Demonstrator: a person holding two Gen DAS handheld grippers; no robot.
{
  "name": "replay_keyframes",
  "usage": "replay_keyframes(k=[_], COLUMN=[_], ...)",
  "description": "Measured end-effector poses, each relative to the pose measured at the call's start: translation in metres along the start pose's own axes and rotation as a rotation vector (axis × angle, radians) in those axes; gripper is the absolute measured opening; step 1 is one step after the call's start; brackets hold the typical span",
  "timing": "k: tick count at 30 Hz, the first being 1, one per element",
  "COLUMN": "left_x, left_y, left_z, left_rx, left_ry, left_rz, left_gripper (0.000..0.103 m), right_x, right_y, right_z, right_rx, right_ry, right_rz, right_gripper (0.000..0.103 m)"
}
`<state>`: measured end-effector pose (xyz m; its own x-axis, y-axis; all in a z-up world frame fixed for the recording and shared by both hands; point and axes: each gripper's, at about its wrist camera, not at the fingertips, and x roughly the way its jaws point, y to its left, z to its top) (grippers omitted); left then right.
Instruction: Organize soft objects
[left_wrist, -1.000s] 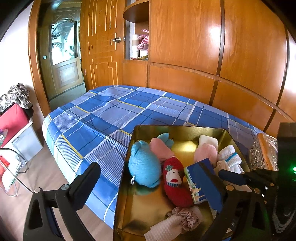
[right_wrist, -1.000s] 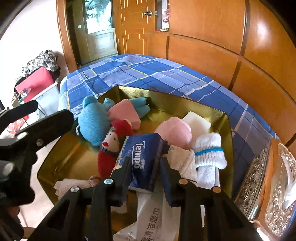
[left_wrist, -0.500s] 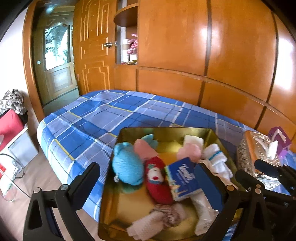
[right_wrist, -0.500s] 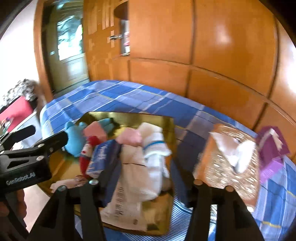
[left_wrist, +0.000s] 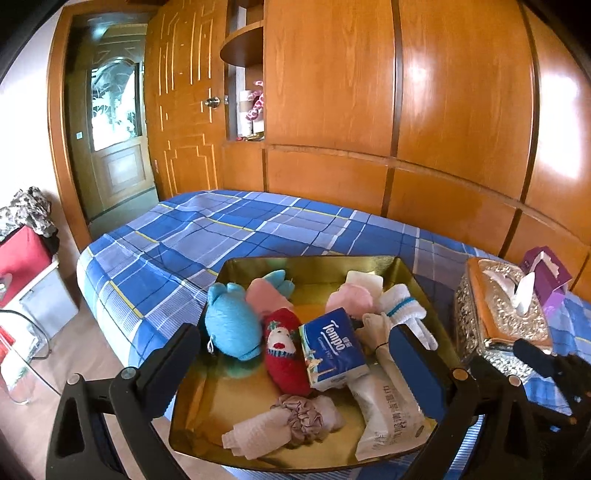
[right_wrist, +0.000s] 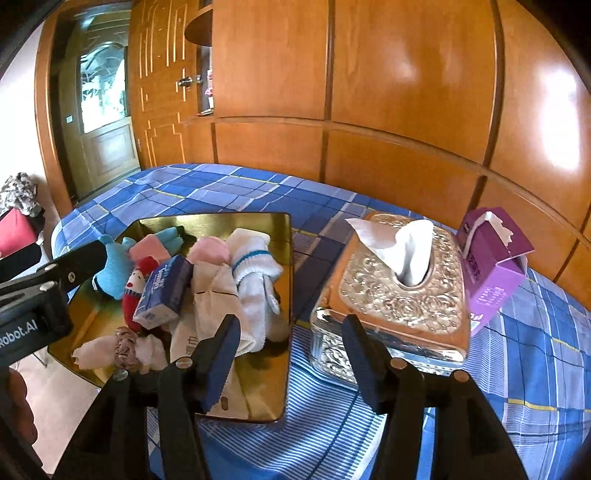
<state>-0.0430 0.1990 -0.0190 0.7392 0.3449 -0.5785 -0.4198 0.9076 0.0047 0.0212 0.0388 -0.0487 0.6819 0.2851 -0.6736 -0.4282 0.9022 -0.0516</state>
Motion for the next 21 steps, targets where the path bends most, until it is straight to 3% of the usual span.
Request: replay_keyframes(k=[21], left_x=[0.0002], left_y=[-0.0019], left_z=[-0.0040], left_rx=[-0.001], left_ry=[0.007], left_rz=[-0.002], left_gripper=[0.103], right_x=[-0.0039], right_y=[-0.0002], right_z=[-0.0020], right_rx=[0.010], right_ry=[-0.012], right_rz=[0.000], right_gripper=[0.058])
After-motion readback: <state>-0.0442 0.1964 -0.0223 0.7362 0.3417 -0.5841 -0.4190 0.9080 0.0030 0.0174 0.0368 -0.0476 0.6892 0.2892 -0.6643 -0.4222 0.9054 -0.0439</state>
